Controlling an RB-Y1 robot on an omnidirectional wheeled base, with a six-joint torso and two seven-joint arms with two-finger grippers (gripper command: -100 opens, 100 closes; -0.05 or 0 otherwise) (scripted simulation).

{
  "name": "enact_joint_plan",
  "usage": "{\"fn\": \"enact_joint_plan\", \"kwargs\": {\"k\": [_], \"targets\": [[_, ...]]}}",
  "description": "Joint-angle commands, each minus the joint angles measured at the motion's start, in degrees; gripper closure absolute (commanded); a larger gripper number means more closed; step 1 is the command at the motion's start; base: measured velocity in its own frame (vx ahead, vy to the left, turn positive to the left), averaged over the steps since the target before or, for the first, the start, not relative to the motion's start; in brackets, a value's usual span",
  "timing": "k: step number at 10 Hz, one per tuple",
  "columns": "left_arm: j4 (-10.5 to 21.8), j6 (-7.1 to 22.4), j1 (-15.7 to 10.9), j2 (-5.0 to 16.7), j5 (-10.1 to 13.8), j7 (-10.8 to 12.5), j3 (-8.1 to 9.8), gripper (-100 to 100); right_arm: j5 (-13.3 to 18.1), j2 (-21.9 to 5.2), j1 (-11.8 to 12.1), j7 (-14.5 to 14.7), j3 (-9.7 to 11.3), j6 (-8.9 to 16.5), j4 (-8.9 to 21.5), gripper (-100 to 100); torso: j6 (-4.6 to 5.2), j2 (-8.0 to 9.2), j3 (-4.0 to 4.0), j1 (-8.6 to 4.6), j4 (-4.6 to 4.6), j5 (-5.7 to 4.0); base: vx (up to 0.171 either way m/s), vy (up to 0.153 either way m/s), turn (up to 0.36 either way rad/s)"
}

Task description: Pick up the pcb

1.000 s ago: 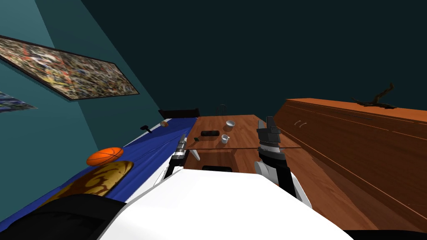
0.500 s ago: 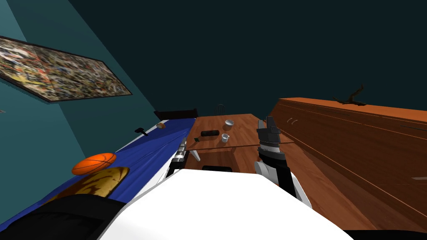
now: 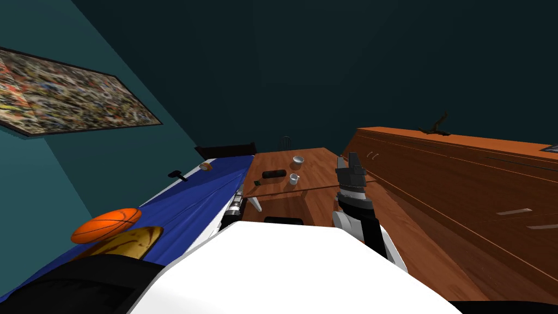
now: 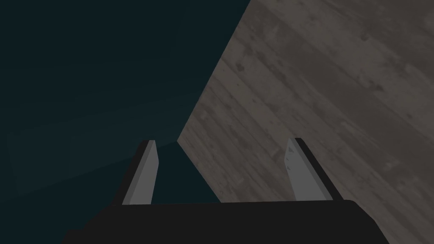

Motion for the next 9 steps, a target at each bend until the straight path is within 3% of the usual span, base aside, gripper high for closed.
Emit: {"fn": "enact_joint_plan", "kwargs": {"k": [1,2,3,4,5,6,7,8,9], "targets": [[2.9,-0.5,-0.9,0.5,0.3,-2.3,0.28,-100,0.0,0.0,0.0,0.0,0.0,0.0,0.0,0,0.0,0.0,0.0,0.0,0.0,0.0,-0.043,0.05,-0.143],[4.2,-0.5,-0.9,0.5,0.3,-2.3,0.28,-100,0.0,0.0,0.0,0.0,0.0,0.0,0.0,0,0.03,0.04,0.02,0.0,0.01,0.0,-0.033,0.044,-0.095],[6.4,-0.9,-1.6,0.7,0.5,-4.5,0.43,-100,0.0,0.0,0.0,0.0,0.0,0.0,0.0,0,0.0,0.01,0.01,-0.01,0.0,0.0,-0.026,0.038,-0.172],[7.7,-0.9,-1.6,0.7,0.5,-4.5,0.43,-100,0.0,0.0,0.0,0.0,0.0,0.0,0.0,0,0.02,0.0,0.0,-0.03,0.0,-0.01,-0.025,0.041,-0.078],[10.0,-1.3,-2.2,1.0,0.7,-6.8,0.58,-100,0.0,0.0,0.0,0.0,0.0,0.0,0.0,0,-0.01,-0.02,-0.01,-0.03,0.0,-0.01,-0.029,0.037,-0.148],[10.9,-1.3,-2.2,1.0,0.7,-6.8,0.58,-100,0.0,0.0,0.0,0.0,0.0,0.0,0.0,0,0.02,-0.01,-0.01,-0.04,0.0,-0.01,-0.03,0.03,-0.083],[12.9,-1.7,-3.0,1.3,0.9,-9.2,0.73,-100,0.0,0.0,0.0,0.0,0.0,0.0,0.0,0,-0.01,-0.01,-0.01,-0.07,0.0,-0.02,-0.035,0.022,-0.188],[13.9,-1.7,-3.0,1.3,0.9,-9.2,0.73,-100,0.0,0.0,0.0,0.0,0.0,0.0,0.0,0,0.03,0.0,0.0,-0.09,0.01,-0.02,-0.024,0.022,-0.074],[15.9,-2.1,-3.8,1.6,1.1,-11.6,0.89,-100,0.0,0.0,0.0,0.0,0.0,0.0,0.0,0,-0.01,-0.03,-0.01,-0.1,0.0,-0.03,-0.028,0.018,-0.146]]}}
